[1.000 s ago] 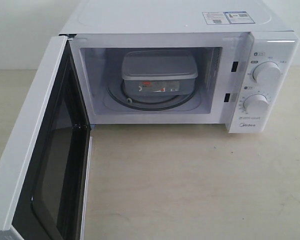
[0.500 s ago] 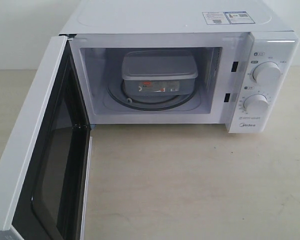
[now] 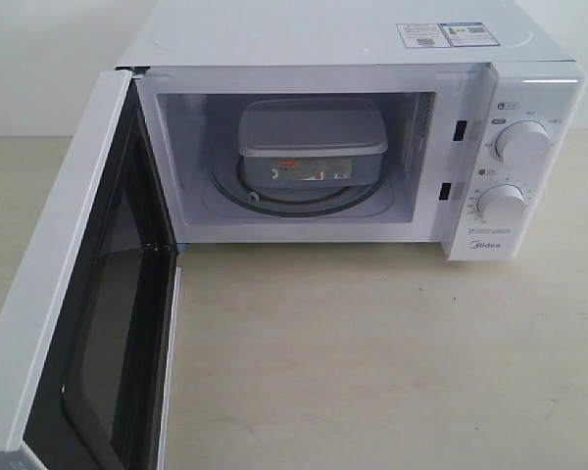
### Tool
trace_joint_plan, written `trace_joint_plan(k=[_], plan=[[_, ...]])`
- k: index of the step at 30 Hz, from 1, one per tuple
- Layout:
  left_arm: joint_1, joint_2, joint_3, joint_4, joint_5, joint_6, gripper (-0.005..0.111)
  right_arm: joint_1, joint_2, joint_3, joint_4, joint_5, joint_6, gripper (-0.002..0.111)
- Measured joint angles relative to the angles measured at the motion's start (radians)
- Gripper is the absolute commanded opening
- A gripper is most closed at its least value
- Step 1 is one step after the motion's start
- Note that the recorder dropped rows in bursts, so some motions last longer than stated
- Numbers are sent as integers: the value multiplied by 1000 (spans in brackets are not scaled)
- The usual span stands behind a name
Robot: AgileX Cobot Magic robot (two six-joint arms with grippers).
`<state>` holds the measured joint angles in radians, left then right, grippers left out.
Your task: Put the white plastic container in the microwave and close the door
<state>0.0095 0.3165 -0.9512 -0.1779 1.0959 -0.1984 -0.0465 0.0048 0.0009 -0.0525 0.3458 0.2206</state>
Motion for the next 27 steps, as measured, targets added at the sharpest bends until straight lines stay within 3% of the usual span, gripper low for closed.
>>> trace_joint_plan(k=[4,11,23,27], plan=[[0,248,-81,-26,103,119,4,0,0,0,0,0,0,0],[0,533,-106,-113,121,289,4,0,0,0,0,0,0,0],[0,712,29,-319,121,620,4,0,0,0,0,0,0,0],[0,729,80,-474,121,775,4,0,0,0,0,0,0,0]])
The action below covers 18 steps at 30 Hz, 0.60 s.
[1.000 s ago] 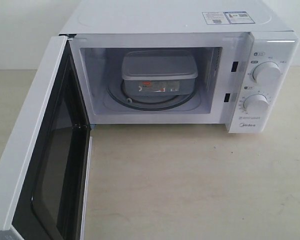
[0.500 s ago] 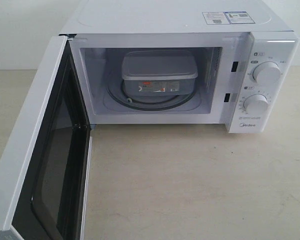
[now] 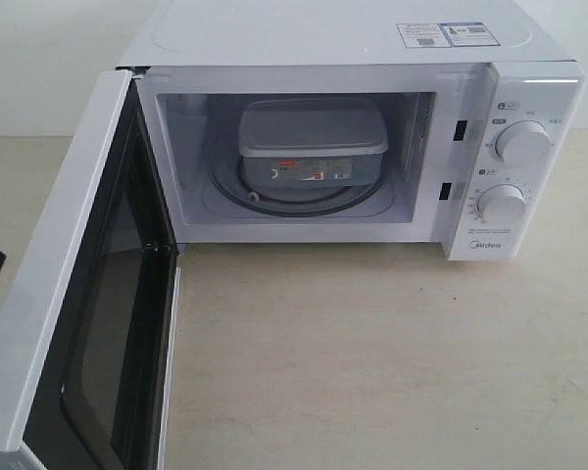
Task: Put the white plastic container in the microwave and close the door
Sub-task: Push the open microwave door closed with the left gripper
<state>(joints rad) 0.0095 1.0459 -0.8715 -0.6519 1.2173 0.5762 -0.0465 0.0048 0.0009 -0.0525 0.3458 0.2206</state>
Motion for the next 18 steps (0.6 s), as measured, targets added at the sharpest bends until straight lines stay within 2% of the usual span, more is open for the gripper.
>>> trace_joint_plan(k=[3,12,14,18], plan=[[0,2,23,-113,2,124,4,0,0,0,0,0,0,0],[-9,18,30,-224,2,211,4,0,0,0,0,0,0,0],[-27,28,30,-247,2,223,4,0,0,0,0,0,0,0],[-108,65,30,-249,-23,229,4,0,0,0,0,0,0,0]])
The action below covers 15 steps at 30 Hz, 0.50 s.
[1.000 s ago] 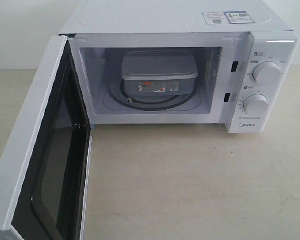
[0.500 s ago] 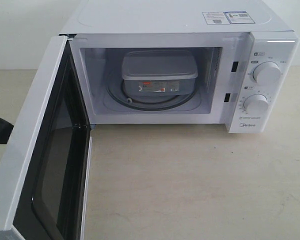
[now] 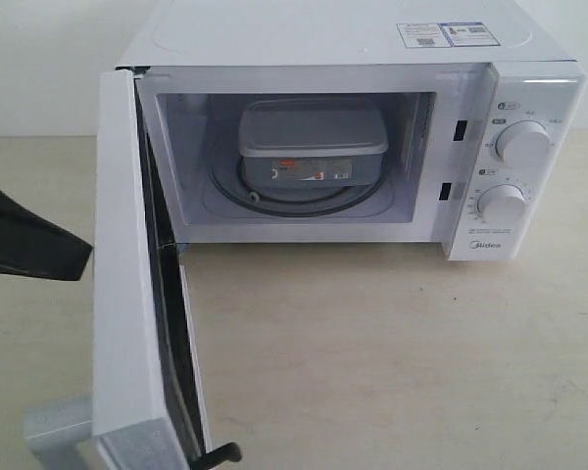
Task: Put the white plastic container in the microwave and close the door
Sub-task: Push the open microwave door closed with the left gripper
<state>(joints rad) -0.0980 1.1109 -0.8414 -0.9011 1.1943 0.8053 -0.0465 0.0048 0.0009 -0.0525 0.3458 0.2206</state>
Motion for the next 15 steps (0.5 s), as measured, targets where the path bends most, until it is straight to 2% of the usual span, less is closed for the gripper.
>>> trace_joint_plan(k=[8,15], plan=[[-176,136,0,-13,-196,24,4,0,0,0,0,0,0,0],[-220,228,-19,-151,-336,117,4,0,0,0,0,0,0,0]])
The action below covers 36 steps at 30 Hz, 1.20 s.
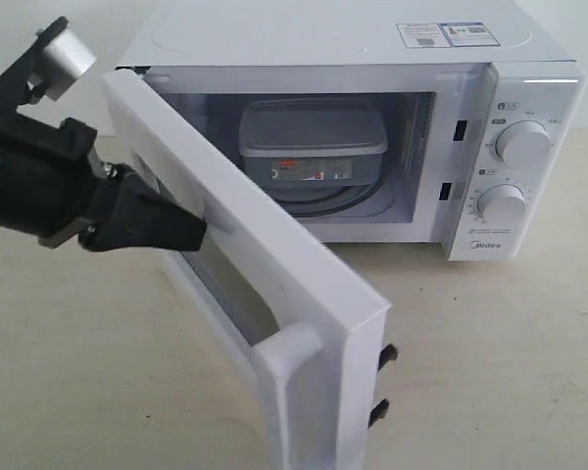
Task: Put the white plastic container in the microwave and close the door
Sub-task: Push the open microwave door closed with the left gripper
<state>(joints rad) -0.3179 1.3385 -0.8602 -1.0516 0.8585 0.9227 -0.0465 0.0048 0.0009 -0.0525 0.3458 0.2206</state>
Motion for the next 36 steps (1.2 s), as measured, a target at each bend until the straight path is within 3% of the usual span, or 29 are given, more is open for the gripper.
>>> trace_joint_plan(k=[8,14,36], plan=[[-2,152,-151,-74,-96,18,4,0,0,0,0,0,0,0],[-2,190,-236,-81,-91,21,4,0,0,0,0,0,0,0],[-2,168,-254,-72,3,32,4,0,0,0,0,0,0,0]])
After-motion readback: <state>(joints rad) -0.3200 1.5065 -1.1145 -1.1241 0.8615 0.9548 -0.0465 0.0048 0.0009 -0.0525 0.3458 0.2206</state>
